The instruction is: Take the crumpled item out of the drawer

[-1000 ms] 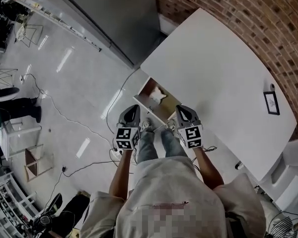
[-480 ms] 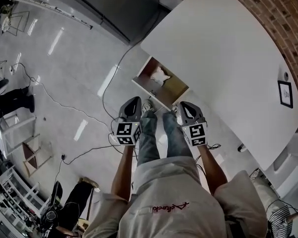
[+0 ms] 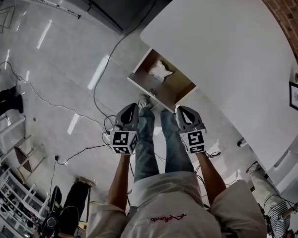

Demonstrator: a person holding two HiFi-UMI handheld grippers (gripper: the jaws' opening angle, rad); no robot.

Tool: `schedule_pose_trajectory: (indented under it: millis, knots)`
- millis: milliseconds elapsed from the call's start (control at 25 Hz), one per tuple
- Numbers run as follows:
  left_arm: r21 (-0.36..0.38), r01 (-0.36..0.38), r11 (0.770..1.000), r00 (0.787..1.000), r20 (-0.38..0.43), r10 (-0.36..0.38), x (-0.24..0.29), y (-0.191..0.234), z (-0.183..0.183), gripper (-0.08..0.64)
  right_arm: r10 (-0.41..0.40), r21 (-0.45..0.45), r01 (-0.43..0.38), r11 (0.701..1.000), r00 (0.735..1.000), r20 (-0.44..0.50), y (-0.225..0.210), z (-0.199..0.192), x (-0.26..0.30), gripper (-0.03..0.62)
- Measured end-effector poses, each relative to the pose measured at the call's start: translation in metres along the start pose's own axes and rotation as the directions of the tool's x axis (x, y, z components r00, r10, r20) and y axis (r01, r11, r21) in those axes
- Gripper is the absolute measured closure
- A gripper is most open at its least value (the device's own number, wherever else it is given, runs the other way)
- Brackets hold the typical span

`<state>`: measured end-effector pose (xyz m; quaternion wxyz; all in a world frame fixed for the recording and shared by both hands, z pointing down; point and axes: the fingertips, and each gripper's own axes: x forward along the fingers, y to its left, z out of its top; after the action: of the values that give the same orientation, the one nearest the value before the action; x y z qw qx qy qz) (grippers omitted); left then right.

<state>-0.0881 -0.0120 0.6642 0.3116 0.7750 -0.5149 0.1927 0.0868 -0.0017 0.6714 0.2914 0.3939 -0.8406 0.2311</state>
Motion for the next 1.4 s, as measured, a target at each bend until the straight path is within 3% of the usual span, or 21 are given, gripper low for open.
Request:
schedule_pose_trajectory:
  millis: [240, 720, 1120, 1400]
  knots:
    - [-0.035, 0.036, 0.999, 0.999, -0.039, -0.037, 0.019, 0.005, -0.034, 0.551, -0.005, 0.023, 0.005, 1.0, 1.0, -0.026, 0.006, -0.024, 0.024, 0.58]
    - [-0.056, 0.052, 0.997, 0.999, -0.006, -0.053, 0.042, 0.018, -0.063, 0.551, -0.008, -0.028, 0.007, 1.0, 0.999, -0.046, 0.002, -0.036, 0.06, 0.58]
    - [-0.091, 0.043, 0.995, 0.999, -0.005, -0.044, 0.039, 0.027, -0.07, 0.551, -0.04, -0.193, 0.016, 0.981, 0.991, -0.124, -0.021, -0.006, 0.116, 0.58]
    - [-0.11, 0.038, 0.993, 0.999, -0.003, -0.038, 0.04, 0.035, -0.069, 0.551, -0.069, -0.409, -0.021, 0.912, 0.976, -0.205, -0.03, 0.006, 0.157, 0.58]
